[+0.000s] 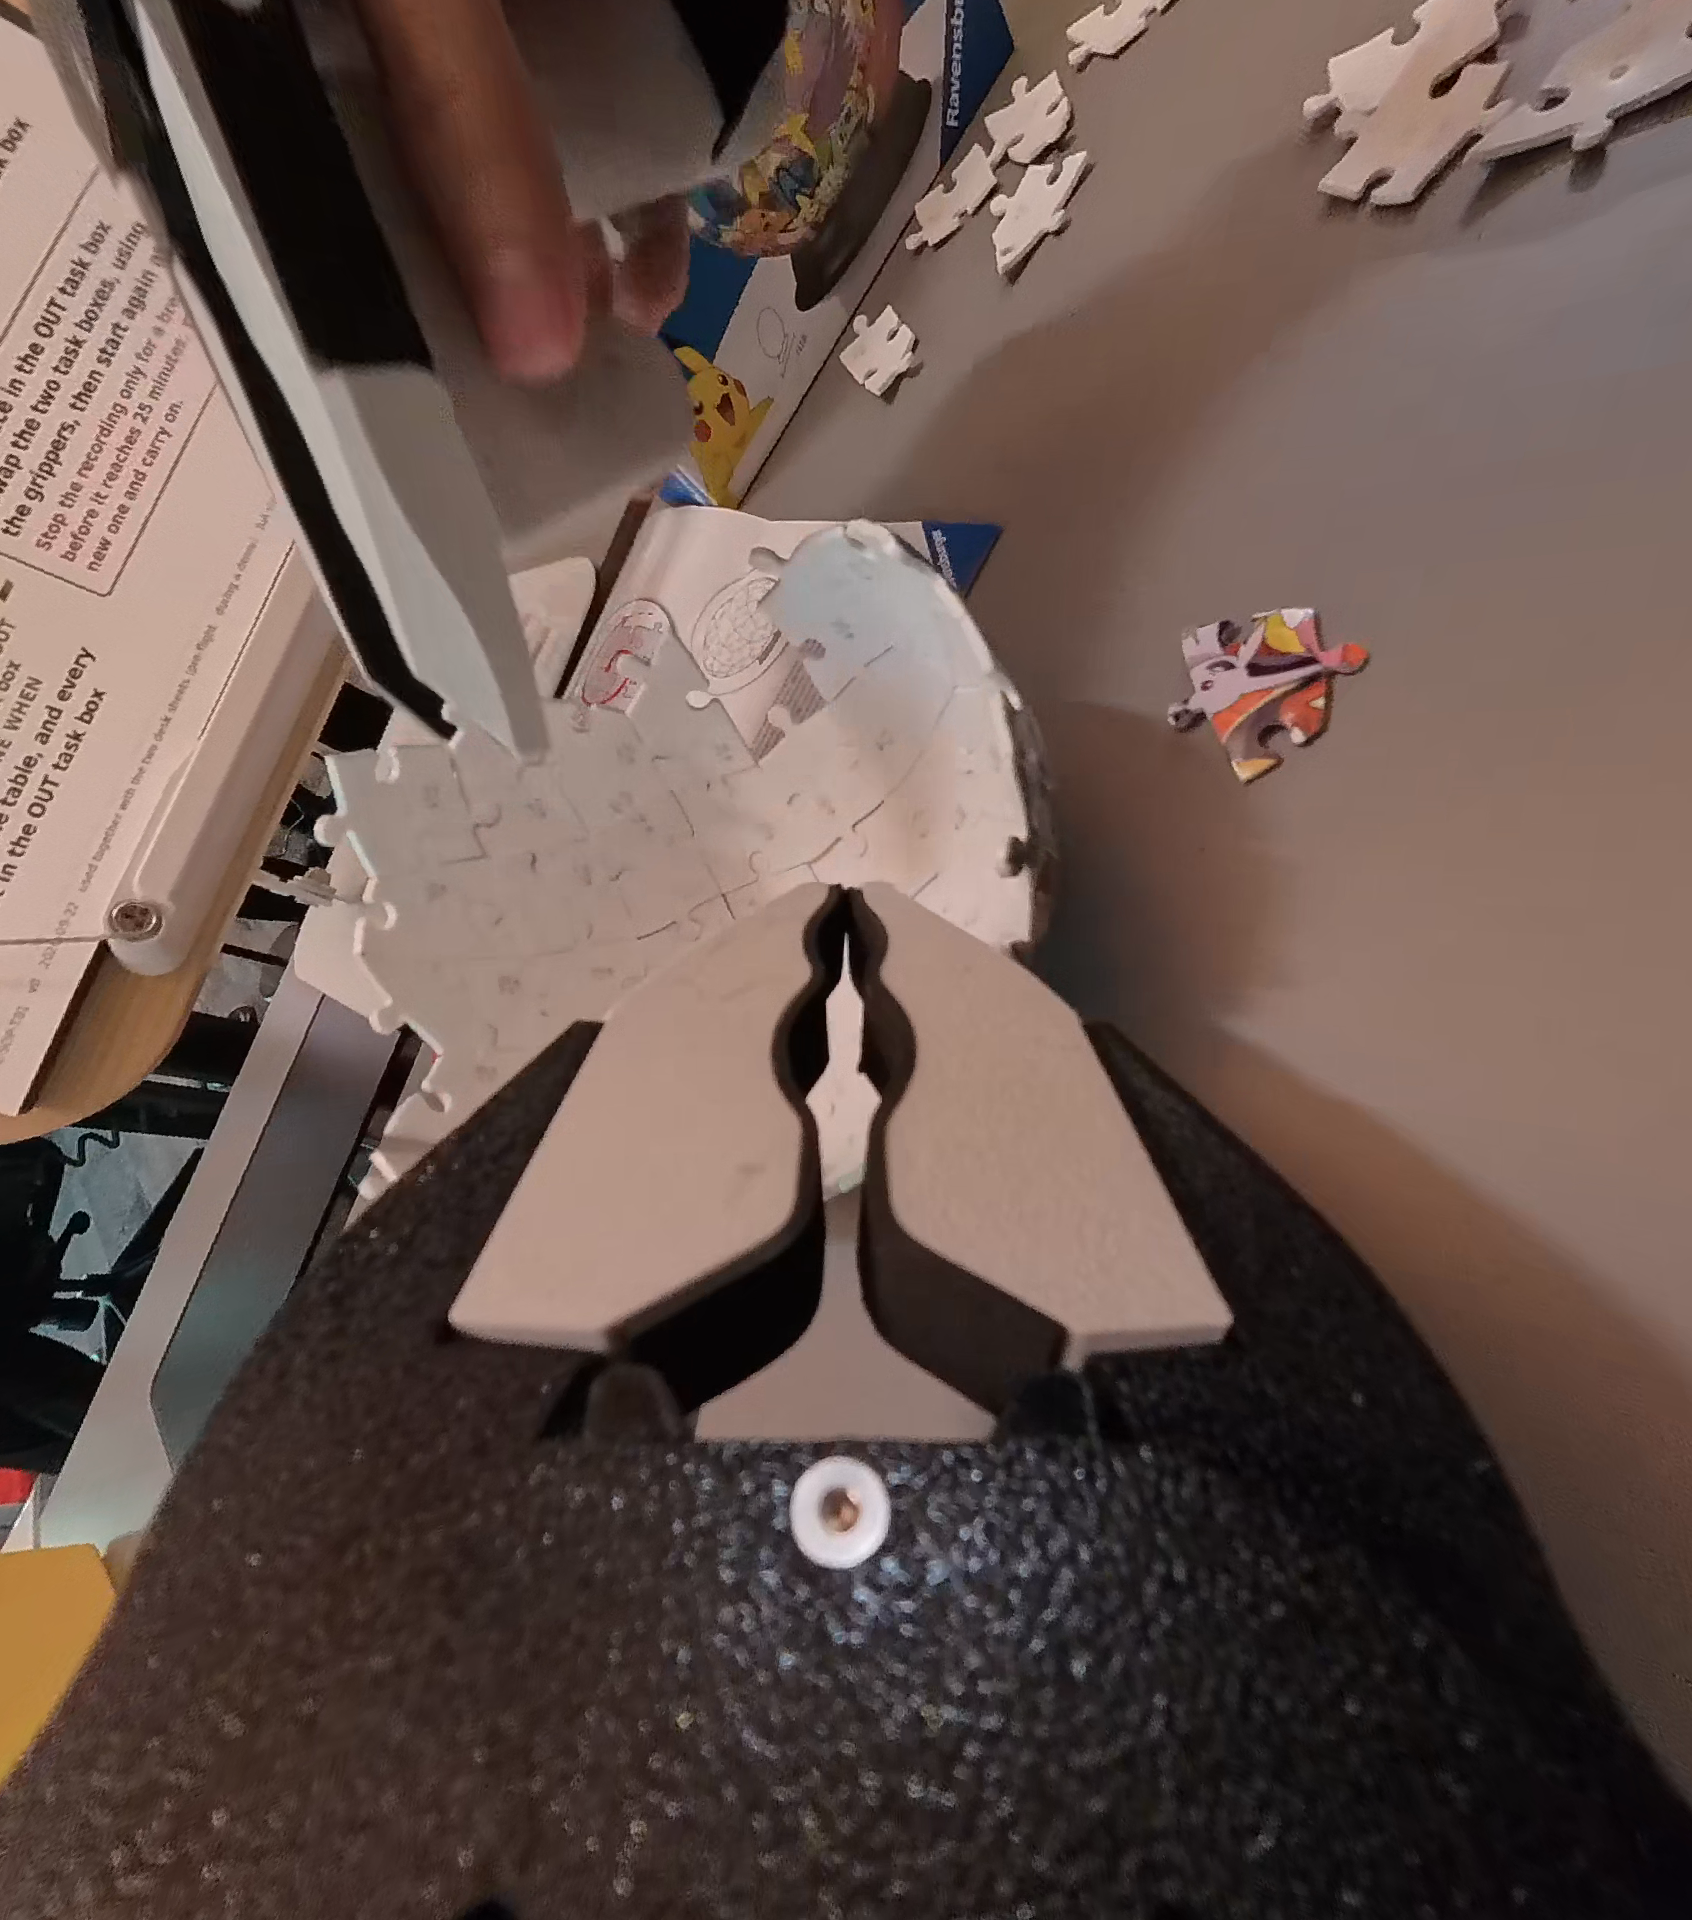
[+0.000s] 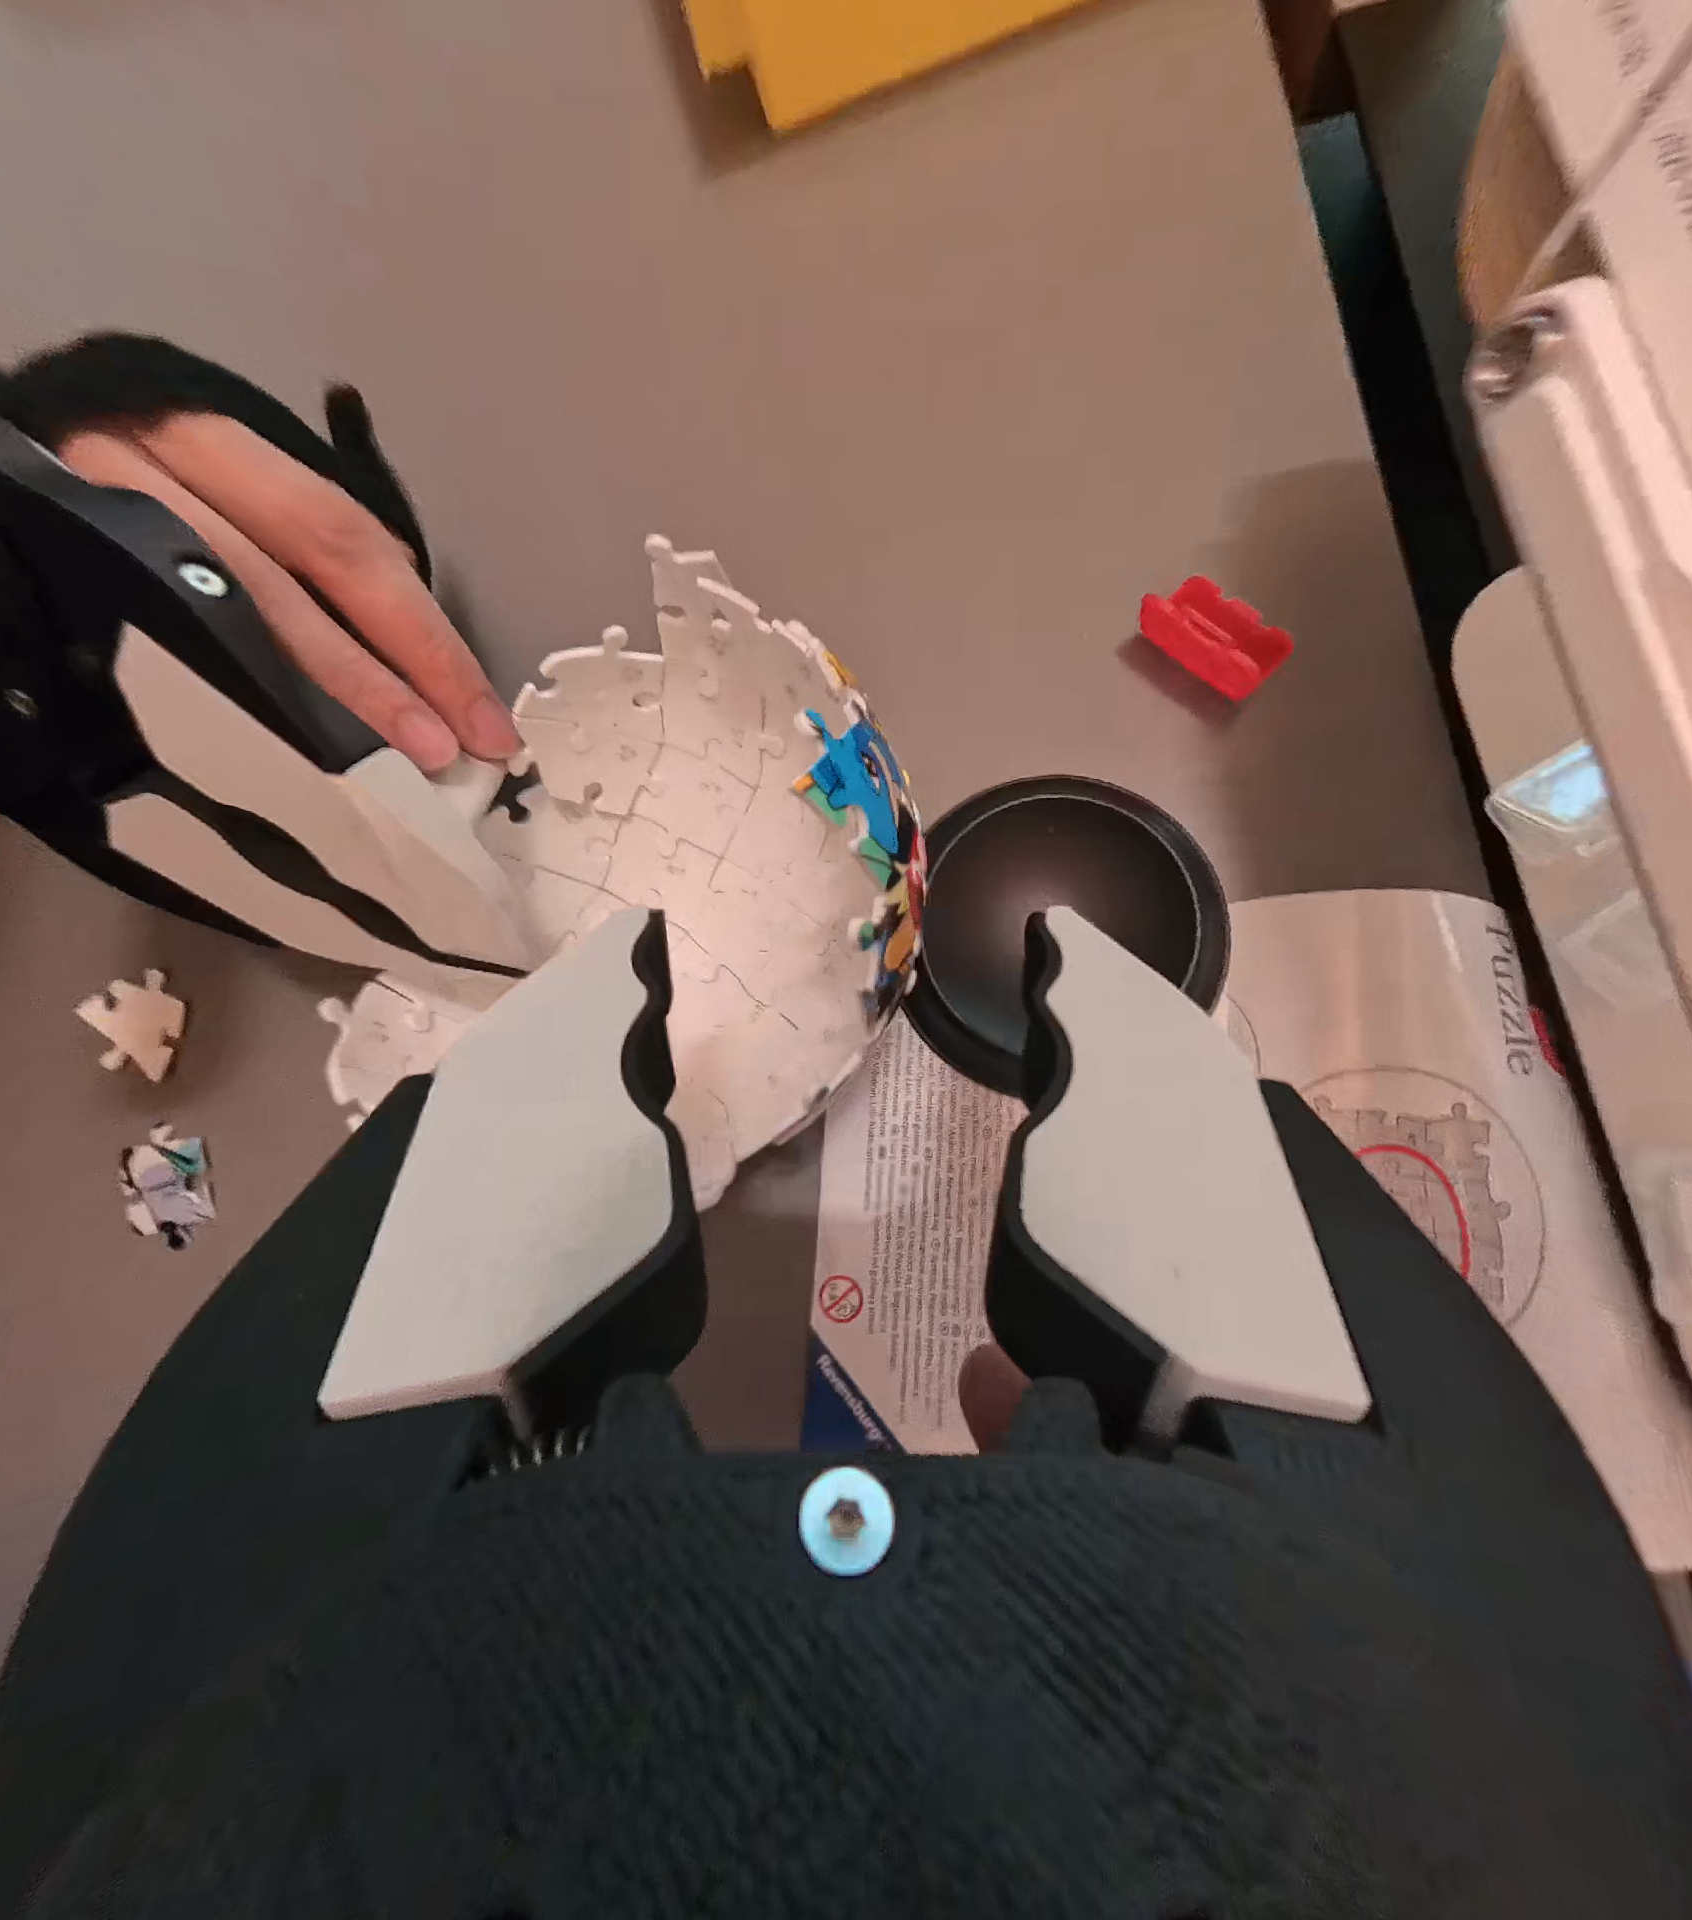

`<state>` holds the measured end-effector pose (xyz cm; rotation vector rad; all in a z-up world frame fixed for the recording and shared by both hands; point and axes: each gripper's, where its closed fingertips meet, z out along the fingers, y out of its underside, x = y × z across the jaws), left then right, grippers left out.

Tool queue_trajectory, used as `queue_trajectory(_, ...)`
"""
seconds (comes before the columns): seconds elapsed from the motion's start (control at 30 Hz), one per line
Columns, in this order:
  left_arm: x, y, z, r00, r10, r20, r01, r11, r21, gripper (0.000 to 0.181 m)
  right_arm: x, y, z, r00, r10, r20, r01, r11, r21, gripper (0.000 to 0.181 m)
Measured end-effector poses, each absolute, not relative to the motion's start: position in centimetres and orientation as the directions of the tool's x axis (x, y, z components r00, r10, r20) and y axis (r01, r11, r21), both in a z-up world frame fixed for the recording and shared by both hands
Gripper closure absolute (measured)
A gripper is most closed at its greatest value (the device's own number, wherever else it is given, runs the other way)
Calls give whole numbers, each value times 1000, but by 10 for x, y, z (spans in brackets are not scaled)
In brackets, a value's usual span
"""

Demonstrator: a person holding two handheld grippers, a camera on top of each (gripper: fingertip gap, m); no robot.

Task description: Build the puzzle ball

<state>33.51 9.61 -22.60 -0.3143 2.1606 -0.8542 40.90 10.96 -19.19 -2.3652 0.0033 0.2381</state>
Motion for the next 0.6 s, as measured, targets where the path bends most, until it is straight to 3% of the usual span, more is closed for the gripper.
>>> queue_trajectory(0.03,335,96,-226,-669,-470,-576,51,744,-666,181,411,105,-187,983,47,-177,-94,-702,-706,116)
queue_trajectory(0.27,334,95,-226,-669,-469,-576,54,743,-667,181,408,79,-195,979,-103,-175,-196,-714,-672,134)
queue_trajectory(0.6,334,90,-225,-664,-466,-585,61,746,-663,181,404,86,-214,955,-193,-226,-291,-763,-577,145)
